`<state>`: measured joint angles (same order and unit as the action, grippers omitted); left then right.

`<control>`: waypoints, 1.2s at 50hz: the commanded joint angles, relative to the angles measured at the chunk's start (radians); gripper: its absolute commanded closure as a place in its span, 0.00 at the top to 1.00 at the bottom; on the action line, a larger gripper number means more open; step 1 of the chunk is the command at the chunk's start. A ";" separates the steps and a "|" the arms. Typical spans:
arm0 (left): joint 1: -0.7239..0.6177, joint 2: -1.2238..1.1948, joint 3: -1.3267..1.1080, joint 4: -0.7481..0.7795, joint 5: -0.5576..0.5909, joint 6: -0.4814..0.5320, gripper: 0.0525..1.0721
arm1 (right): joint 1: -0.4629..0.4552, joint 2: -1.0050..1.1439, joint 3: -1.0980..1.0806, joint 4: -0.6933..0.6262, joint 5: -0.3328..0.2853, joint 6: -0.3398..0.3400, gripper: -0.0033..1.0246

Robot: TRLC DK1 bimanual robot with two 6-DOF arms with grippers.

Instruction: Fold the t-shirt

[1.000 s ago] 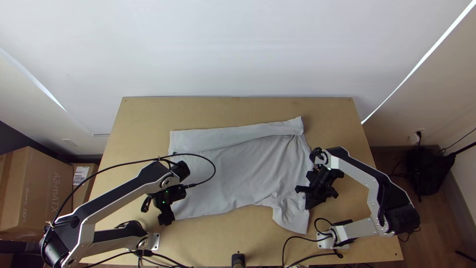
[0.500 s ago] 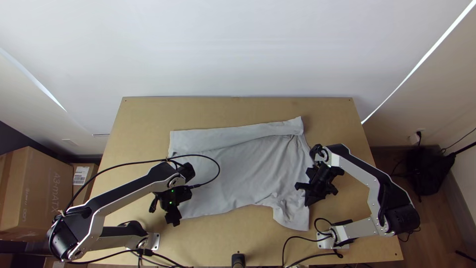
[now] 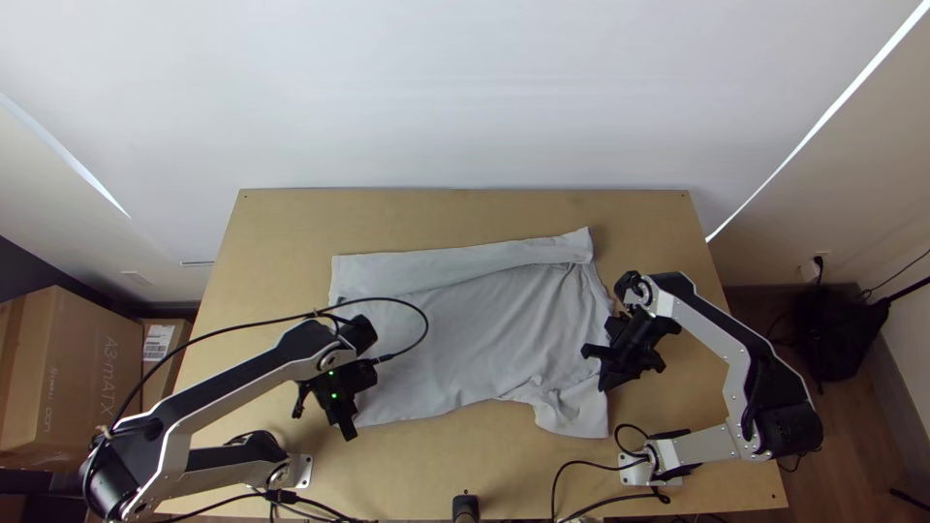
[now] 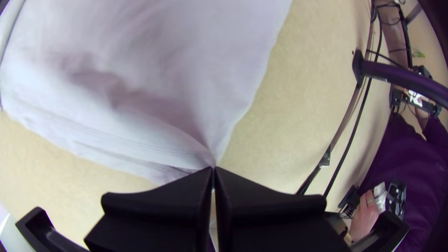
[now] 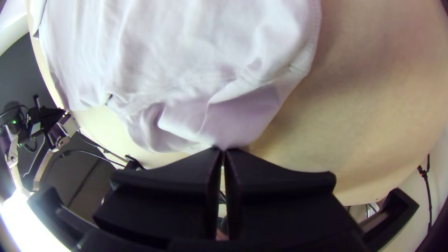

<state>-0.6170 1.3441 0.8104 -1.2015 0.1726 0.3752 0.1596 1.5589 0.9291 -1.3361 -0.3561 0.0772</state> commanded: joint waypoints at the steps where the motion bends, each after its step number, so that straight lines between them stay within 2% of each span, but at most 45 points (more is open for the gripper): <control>1: 0.057 -0.060 0.006 -0.030 0.008 0.019 0.02 | -0.031 -0.020 0.031 -0.035 0.003 -0.013 0.03; 14: 0.188 -0.134 0.036 -0.046 0.010 0.054 0.02 | -0.072 -0.014 0.077 -0.041 0.017 -0.016 0.03; 38: 0.338 -0.151 0.167 -0.010 0.038 0.059 0.02 | -0.111 -0.030 0.261 -0.066 0.017 -0.034 0.03; 60: 0.479 -0.102 0.276 0.020 0.044 0.119 0.02 | -0.127 0.069 0.511 -0.058 0.014 -0.048 0.03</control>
<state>-0.1707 1.2133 1.0477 -1.1915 0.2028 0.4549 0.0380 1.5814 1.3674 -1.3827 -0.3481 0.0433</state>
